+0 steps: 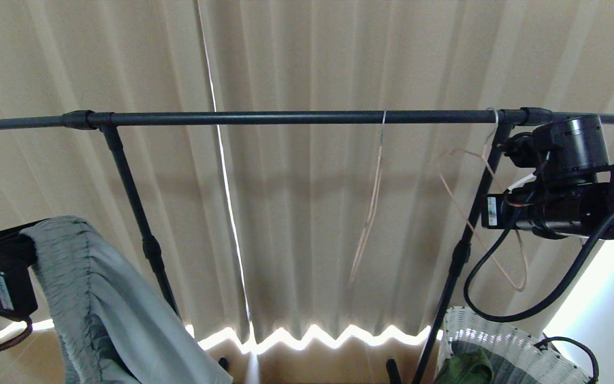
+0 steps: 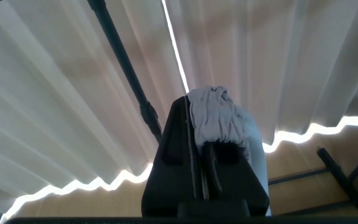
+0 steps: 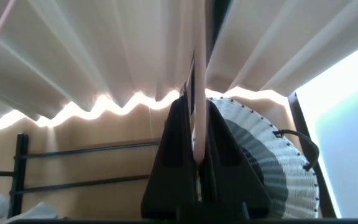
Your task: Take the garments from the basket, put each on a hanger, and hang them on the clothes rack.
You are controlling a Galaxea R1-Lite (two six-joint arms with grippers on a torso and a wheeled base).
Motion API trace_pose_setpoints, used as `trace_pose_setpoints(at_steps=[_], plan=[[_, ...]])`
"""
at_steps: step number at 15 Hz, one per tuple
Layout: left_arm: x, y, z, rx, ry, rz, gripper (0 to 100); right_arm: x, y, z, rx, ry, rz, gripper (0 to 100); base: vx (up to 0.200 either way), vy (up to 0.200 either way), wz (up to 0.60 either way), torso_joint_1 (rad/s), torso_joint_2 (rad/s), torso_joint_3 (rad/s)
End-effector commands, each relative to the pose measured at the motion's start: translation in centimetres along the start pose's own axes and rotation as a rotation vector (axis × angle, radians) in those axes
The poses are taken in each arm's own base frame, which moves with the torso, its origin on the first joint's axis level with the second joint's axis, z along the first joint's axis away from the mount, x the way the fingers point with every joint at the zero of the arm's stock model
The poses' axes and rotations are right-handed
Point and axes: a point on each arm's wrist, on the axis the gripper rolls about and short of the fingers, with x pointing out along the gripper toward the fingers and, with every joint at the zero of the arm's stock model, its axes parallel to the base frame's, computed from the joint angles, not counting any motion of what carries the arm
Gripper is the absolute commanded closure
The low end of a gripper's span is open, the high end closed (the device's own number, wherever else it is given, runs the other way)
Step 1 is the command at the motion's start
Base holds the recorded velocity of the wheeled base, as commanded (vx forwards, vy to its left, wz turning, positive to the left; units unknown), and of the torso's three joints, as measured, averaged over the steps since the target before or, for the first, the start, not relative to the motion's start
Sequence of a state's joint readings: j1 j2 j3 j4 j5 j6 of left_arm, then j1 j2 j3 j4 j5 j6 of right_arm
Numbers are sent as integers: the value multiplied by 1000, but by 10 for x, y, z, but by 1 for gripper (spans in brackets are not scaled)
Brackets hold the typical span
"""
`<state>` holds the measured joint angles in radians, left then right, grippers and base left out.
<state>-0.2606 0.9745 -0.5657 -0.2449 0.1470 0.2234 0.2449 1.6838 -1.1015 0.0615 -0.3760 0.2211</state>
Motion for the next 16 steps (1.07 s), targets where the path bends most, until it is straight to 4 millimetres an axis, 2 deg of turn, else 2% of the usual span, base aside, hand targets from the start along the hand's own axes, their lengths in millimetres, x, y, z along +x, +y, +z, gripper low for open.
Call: trace_pose_setpoints(at_steps=[1,5,8,12,16], plan=[[0,0,0,-1,-1,2,100,-4,2,0,-4,-9,11,100,0,0,0,0,0,0],[0,0,1,0,-2,2,100,-13,3,2,-4,-29,24,100,0,0,0,0,0,0],[0,0,0,2,-1,2,100,-31,-1,8,9,-76,40,100,0,0,0,0,0,0],[1,0,0,4,2,1,100,-42,-4,14,34,-148,59,100,0,0,0,0,0,0],[0,0,0,3,3,4,100,-62,-5,0,-17,-169,95,100,0,0,0,0,0,0]])
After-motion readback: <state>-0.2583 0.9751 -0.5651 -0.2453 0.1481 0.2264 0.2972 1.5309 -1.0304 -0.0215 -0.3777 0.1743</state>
